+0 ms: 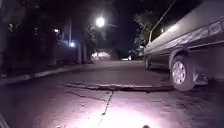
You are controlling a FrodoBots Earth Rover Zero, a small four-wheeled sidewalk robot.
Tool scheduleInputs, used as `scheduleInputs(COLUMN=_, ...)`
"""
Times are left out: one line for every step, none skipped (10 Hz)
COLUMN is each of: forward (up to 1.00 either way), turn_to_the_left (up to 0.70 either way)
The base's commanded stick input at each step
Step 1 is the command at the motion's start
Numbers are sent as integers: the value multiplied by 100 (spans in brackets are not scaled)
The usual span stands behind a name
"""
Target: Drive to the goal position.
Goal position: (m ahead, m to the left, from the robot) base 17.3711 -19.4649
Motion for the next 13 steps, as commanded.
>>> scheduleInputs(forward=0, turn_to_the_left=0)
scheduleInputs(forward=1, turn_to_the_left=1)
scheduleInputs(forward=36, turn_to_the_left=18)
scheduleInputs(forward=70, turn_to_the_left=35)
scheduleInputs(forward=70, turn_to_the_left=35)
scheduleInputs(forward=70, turn_to_the_left=35)
scheduleInputs(forward=70, turn_to_the_left=35)
scheduleInputs(forward=70, turn_to_the_left=35)
scheduleInputs(forward=70, turn_to_the_left=35)
scheduleInputs(forward=70, turn_to_the_left=35)
scheduleInputs(forward=70, turn_to_the_left=35)
scheduleInputs(forward=70, turn_to_the_left=35)
scheduleInputs(forward=70, turn_to_the_left=35)
